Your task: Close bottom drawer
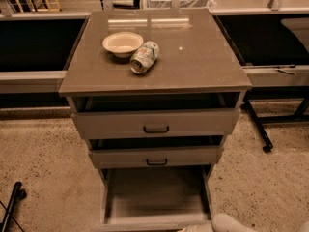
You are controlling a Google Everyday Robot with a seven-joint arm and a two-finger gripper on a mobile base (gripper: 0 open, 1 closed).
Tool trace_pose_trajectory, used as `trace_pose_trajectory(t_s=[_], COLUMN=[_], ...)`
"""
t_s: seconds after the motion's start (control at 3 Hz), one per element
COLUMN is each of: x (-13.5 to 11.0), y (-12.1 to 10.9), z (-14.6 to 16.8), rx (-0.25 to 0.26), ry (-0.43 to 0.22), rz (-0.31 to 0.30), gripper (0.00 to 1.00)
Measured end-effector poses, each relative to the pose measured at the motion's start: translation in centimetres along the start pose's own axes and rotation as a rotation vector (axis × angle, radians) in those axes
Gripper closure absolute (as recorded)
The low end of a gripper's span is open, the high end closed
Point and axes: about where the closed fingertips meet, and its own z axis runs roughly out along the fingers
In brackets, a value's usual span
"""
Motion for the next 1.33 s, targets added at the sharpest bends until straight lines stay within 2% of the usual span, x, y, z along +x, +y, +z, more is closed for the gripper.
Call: trace_pose_trajectory(t_s=[1.0,1.33], x=[0.00,-0.01], y=[0.01,0.01], z=[0.01,0.01], rx=[0.000,0.000], ry=[0.000,0.000], rz=[0.000,0.000], gripper=[0.14,0.00])
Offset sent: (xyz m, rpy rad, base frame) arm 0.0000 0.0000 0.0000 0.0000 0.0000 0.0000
